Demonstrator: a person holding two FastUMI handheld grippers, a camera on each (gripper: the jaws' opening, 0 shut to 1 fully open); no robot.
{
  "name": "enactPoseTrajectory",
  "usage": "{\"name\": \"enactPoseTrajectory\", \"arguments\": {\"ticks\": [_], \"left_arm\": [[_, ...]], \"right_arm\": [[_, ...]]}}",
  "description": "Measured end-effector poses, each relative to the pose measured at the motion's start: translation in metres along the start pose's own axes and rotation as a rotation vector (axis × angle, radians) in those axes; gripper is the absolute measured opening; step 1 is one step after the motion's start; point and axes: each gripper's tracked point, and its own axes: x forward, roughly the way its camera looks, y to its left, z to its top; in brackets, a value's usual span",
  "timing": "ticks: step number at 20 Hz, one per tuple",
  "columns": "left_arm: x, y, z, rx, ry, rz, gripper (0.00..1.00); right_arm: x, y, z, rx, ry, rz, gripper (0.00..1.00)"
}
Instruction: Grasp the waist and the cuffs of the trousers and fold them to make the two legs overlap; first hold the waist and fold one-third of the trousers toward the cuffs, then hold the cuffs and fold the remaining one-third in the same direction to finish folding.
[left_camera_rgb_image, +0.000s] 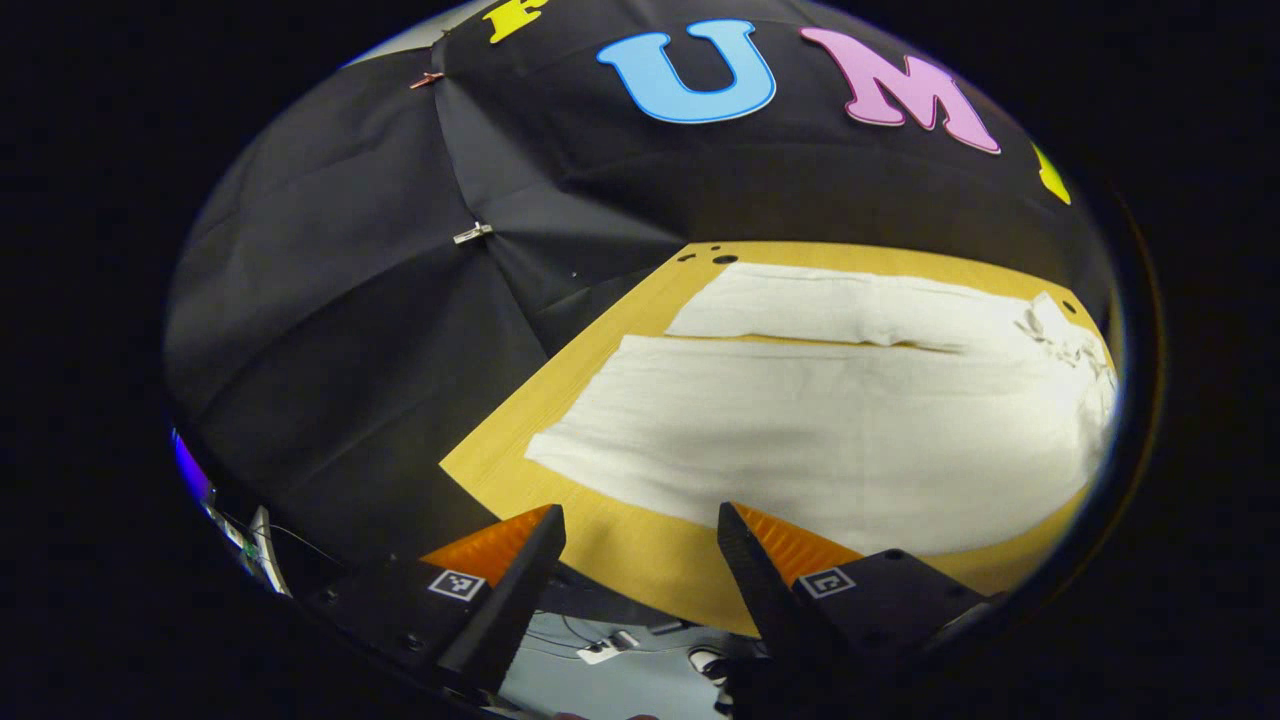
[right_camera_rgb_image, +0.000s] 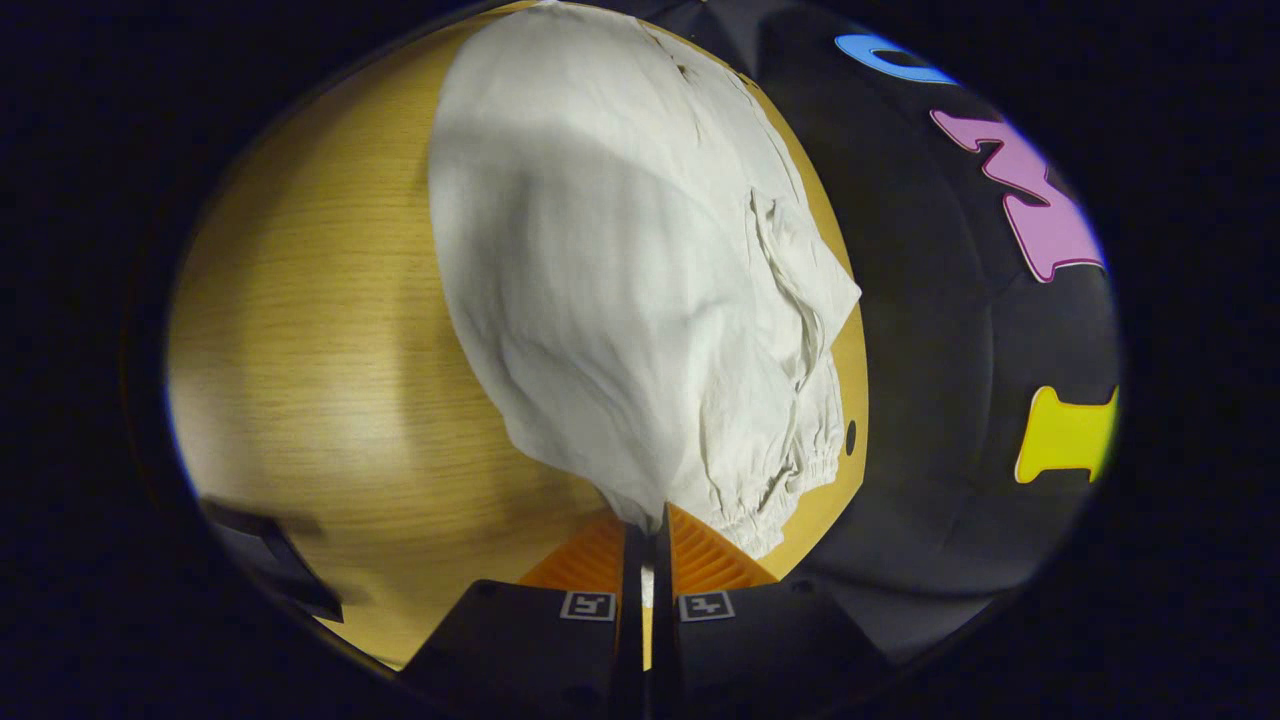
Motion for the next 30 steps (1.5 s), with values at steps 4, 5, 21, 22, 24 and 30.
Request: {"name": "enactPoseTrajectory", "arguments": {"ticks": [4,5,21,22,24,30], "left_arm": [[0.026,0.034,-0.024,0.199,0.013,-0.001,0.98],[0.032,0.040,-0.031,0.269,0.017,-0.001,0.98],[0.135,0.047,0.001,1.159,0.039,-0.319,0.90],[0.137,0.042,0.005,1.223,0.043,-0.355,0.90],[0.145,0.035,0.005,1.335,0.090,-0.436,0.85],[0.147,0.036,-0.003,1.381,0.226,-0.604,0.58]], "right_arm": [[-0.001,0.000,0.002,0.022,0.005,0.085,0.05],[0.000,0.000,0.003,0.014,0.003,0.090,0.05],[0.000,0.000,0.002,-0.003,0.038,0.049,0.05],[0.000,0.000,0.003,-0.001,0.040,0.050,0.05],[0.001,-0.001,0.002,-0.008,0.042,0.048,0.05],[0.001,-0.001,0.002,0.000,0.040,0.056,0.05]]}}
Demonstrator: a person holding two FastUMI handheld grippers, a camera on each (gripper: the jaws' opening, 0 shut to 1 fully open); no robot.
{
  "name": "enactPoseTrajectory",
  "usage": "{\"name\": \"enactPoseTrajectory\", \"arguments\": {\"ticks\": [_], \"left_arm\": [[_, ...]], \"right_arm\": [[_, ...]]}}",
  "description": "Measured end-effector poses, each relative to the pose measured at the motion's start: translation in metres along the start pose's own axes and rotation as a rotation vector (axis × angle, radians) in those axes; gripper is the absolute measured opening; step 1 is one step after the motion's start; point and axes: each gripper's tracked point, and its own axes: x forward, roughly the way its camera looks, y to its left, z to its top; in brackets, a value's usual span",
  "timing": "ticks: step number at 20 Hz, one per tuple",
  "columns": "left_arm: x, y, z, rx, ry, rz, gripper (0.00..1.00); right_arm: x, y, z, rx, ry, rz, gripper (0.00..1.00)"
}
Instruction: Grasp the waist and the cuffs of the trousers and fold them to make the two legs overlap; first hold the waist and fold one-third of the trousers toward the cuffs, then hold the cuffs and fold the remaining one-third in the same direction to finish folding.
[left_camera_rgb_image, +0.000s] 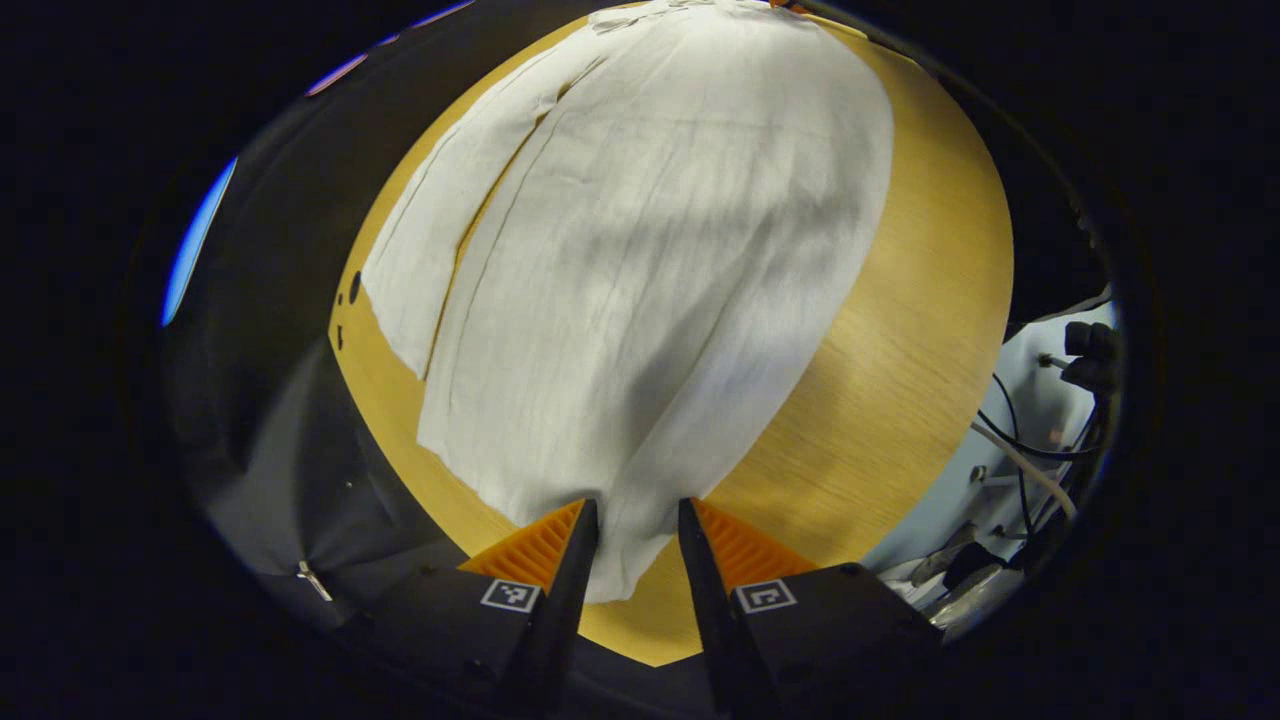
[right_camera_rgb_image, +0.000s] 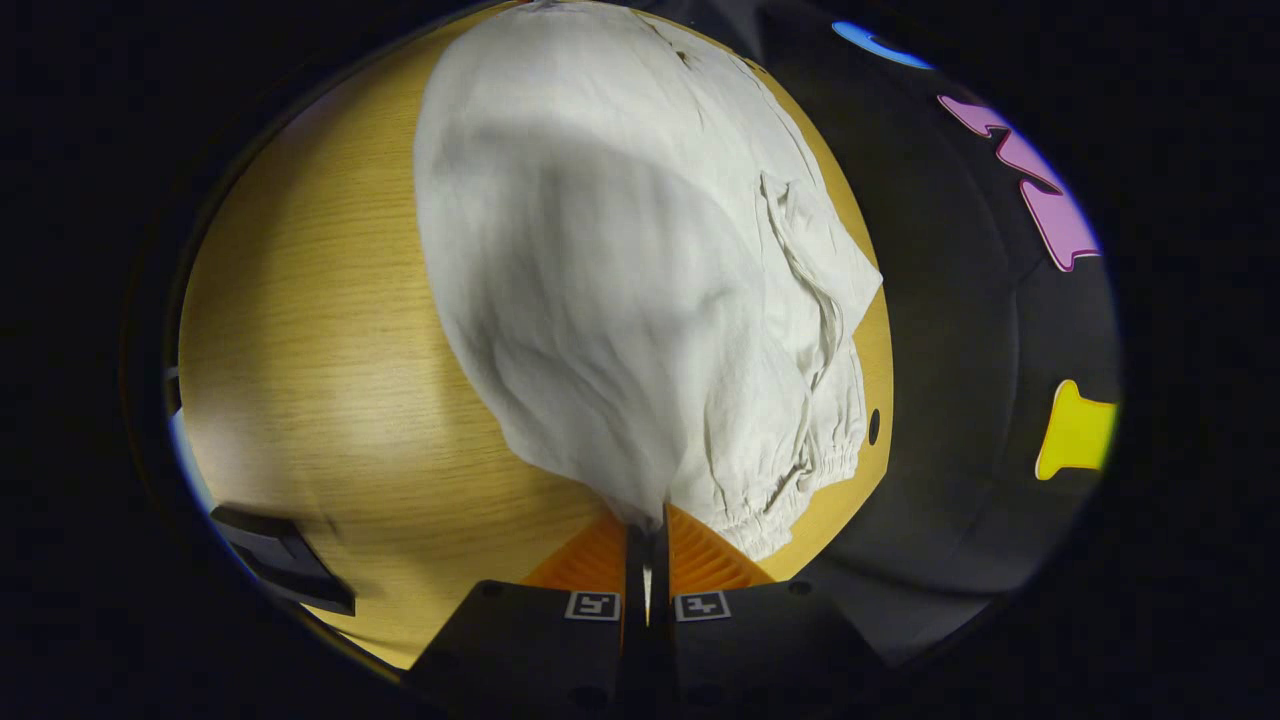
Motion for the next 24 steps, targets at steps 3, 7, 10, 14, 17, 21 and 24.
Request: {"name": "enactPoseTrajectory", "arguments": {"ticks": [3,7,10,14,17,21,24], "left_arm": [[0.000,-0.006,0.003,0.012,0.010,-0.014,0.37],[0.003,-0.003,0.004,-0.007,-0.003,0.077,0.12],[0.003,-0.004,0.004,-0.078,-0.019,0.132,0.06],[-0.011,-0.006,0.020,-0.092,-0.080,0.174,0.05],[-0.019,0.002,0.026,-0.113,-0.098,0.200,0.05],[-0.030,0.021,0.033,-0.136,-0.068,0.228,0.05],[-0.046,0.060,0.048,-0.154,-0.103,0.330,0.05]], "right_arm": [[-0.001,0.000,0.000,0.047,0.004,0.023,0.05],[-0.001,-0.002,0.001,0.087,-0.023,0.041,0.05],[-0.003,-0.009,-0.005,0.113,-0.042,0.028,0.05],[-0.016,-0.025,-0.008,0.177,-0.046,-0.031,0.05],[-0.025,-0.036,-0.002,0.225,-0.052,-0.068,0.05],[-0.038,-0.058,0.000,0.241,-0.069,-0.122,0.05],[-0.044,-0.082,0.006,0.271,-0.084,-0.168,0.05]]}}
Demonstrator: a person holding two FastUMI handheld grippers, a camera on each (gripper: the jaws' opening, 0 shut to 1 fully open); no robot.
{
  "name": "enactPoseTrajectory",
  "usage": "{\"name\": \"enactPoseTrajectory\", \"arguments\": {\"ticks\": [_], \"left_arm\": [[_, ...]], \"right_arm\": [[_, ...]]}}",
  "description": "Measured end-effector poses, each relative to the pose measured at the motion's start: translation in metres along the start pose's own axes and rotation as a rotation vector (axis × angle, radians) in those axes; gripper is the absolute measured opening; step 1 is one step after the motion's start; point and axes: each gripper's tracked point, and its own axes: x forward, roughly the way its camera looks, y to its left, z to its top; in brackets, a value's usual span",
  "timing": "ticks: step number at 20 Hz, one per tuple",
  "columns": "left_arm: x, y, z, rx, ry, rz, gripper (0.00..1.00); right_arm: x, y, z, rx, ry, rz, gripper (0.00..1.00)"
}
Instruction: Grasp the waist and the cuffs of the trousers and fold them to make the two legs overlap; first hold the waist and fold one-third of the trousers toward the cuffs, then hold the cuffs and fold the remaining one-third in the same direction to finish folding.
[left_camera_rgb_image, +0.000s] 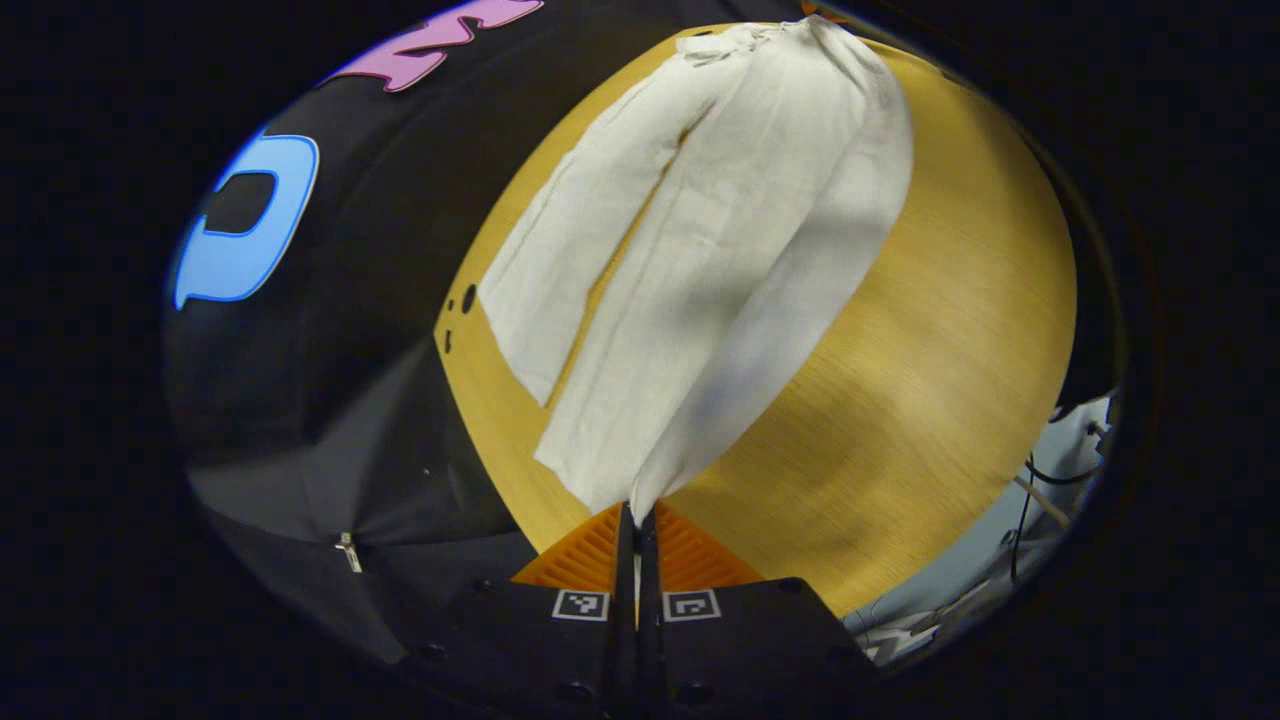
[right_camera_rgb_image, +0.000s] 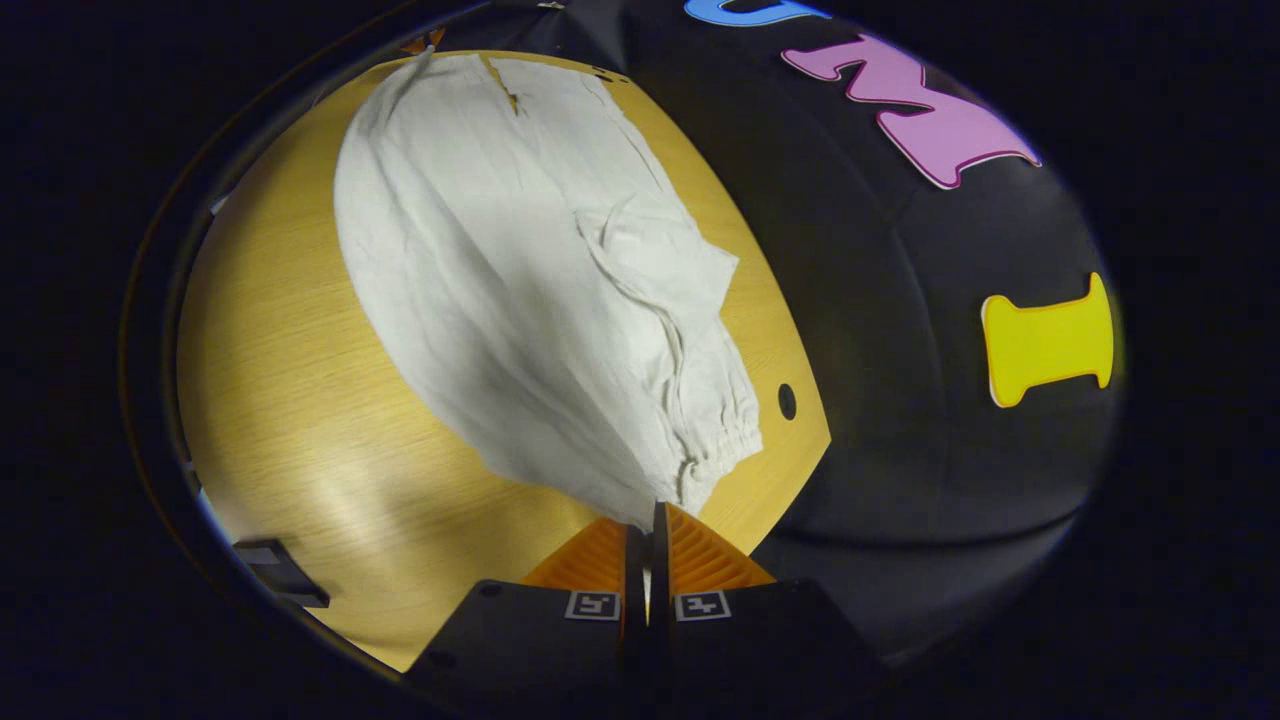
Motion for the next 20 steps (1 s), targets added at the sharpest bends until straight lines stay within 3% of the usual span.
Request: {"name": "enactPoseTrajectory", "arguments": {"ticks": [4,11,17,20], "left_arm": [[0.010,0.055,0.026,-0.029,-0.034,0.078,0.05],[0.048,0.135,0.089,0.094,-0.095,0.187,0.05],[0.111,0.185,0.139,0.064,-0.135,0.206,0.05],[0.151,0.173,0.142,0.153,-0.079,0.134,0.05]], "right_arm": [[0.003,-0.043,0.021,0.130,-0.021,-0.083,0.05],[0.046,-0.115,0.045,0.440,-0.035,-0.196,0.05],[0.095,-0.159,0.055,0.680,-0.008,-0.238,0.05],[0.129,-0.162,0.054,0.695,0.040,-0.236,0.05]]}}
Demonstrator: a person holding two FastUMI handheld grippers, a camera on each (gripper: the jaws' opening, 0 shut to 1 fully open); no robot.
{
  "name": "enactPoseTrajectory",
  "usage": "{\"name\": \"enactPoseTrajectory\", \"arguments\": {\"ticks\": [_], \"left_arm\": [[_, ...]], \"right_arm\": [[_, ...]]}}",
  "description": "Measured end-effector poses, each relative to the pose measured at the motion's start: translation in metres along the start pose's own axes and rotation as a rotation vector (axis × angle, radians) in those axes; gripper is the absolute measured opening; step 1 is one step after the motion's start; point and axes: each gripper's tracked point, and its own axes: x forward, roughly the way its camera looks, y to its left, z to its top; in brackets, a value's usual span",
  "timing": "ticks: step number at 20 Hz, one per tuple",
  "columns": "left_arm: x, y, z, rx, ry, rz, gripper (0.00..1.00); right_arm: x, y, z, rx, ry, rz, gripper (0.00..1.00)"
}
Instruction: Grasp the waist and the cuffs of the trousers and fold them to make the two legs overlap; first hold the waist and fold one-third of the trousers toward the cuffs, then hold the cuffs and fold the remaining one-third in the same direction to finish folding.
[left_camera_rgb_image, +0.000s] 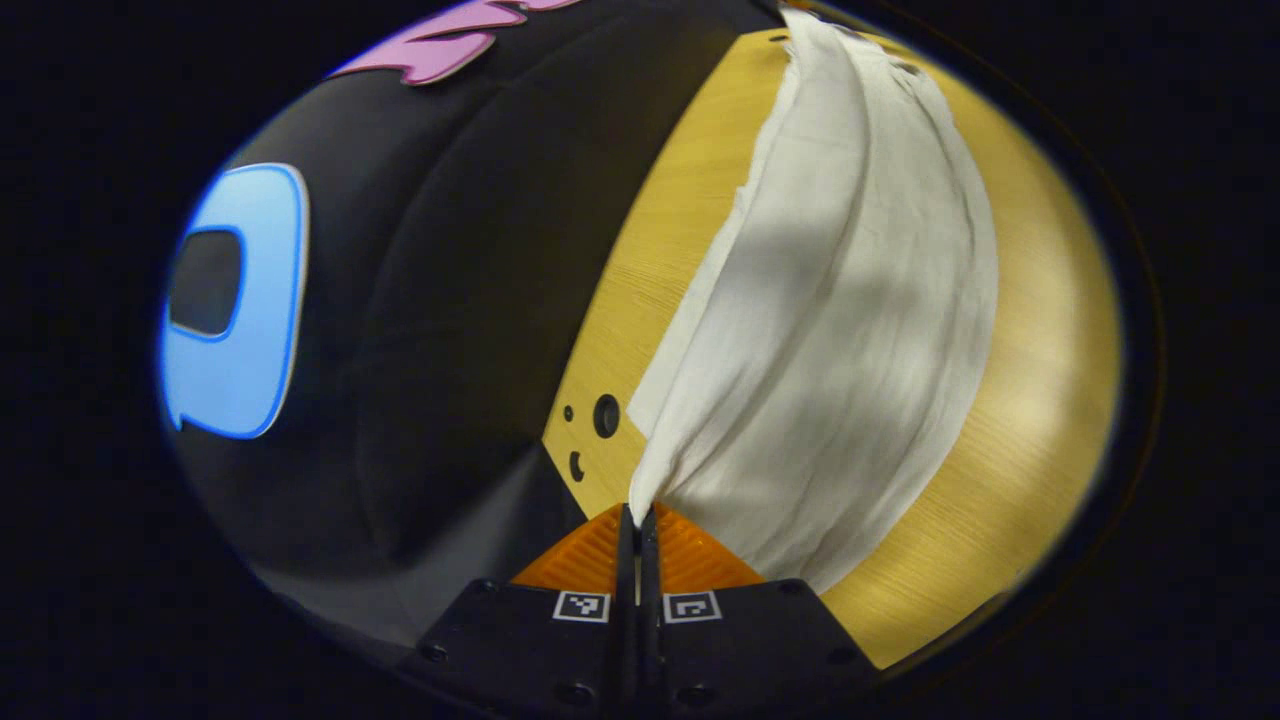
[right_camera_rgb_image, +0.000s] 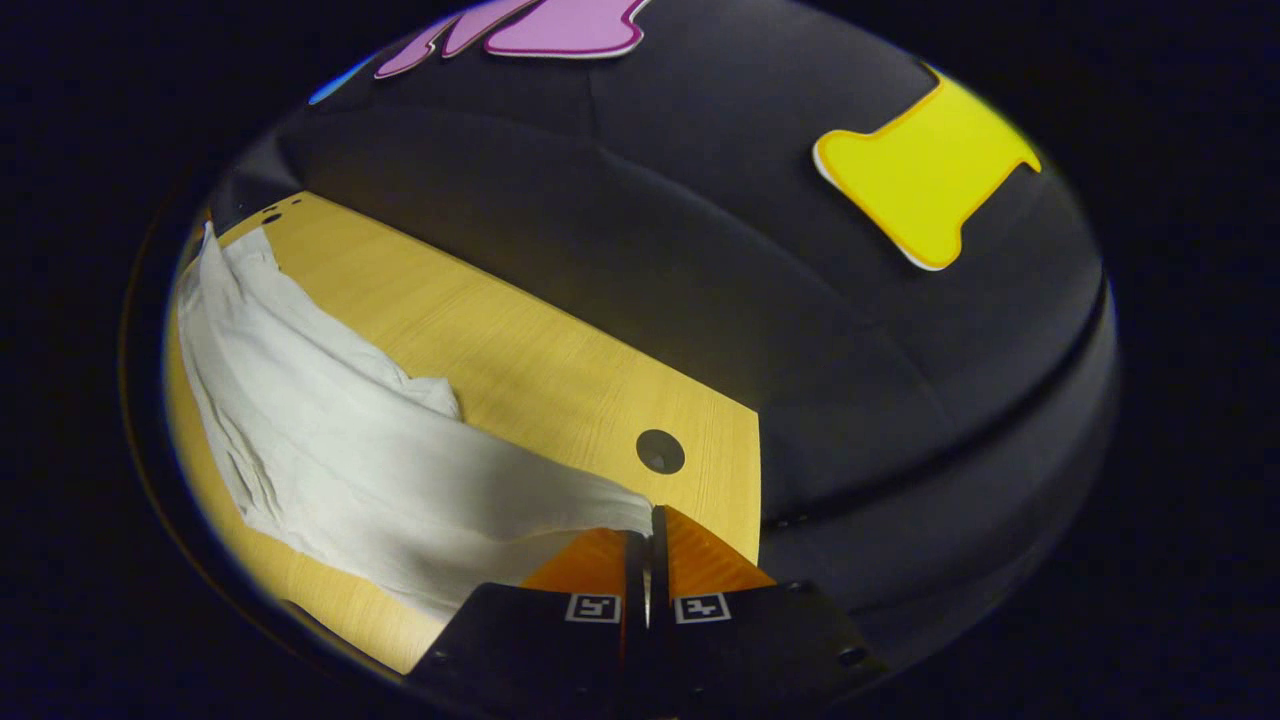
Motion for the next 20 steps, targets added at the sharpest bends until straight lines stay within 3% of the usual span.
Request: {"name": "enactPoseTrajectory", "arguments": {"ticks": [3,5,6,7,8,9,13,17,20], "left_arm": [[0.018,-0.018,0.008,0.004,0.007,-0.060,0.06],[0.016,-0.029,0.015,-0.038,-0.020,-0.089,0.06],[0.010,-0.031,0.022,-0.068,-0.045,-0.083,0.29],[0.001,-0.033,0.028,-0.106,-0.070,-0.068,0.52],[-0.005,-0.028,0.034,-0.143,-0.090,-0.032,0.76],[-0.012,-0.028,0.034,-0.184,-0.101,-0.006,0.99],[-0.053,-0.044,0.030,-0.405,-0.132,0.012,0.96],[-0.108,-0.088,0.032,-0.983,-0.176,0.026,0.97],[-0.146,-0.108,0.026,-1.317,-0.229,0.048,0.97]], "right_arm": [[0.022,0.008,-0.021,0.012,0.074,-0.002,0.06],[0.024,0.012,-0.026,0.035,0.079,0.014,0.19],[0.022,0.010,-0.027,0.061,0.072,0.002,0.51],[0.020,0.005,-0.028,0.098,0.064,-0.010,0.63],[0.013,0.000,-0.025,0.148,0.056,-0.022,0.97],[0.007,-0.004,-0.028,0.197,0.048,-0.032,0.99],[-0.024,-0.021,-0.035,0.372,-0.002,-0.058,0.98],[-0.038,-0.028,-0.057,0.528,-0.009,-0.103,0.98],[-0.041,-0.032,-0.078,0.614,0.026,-0.135,0.98]]}}
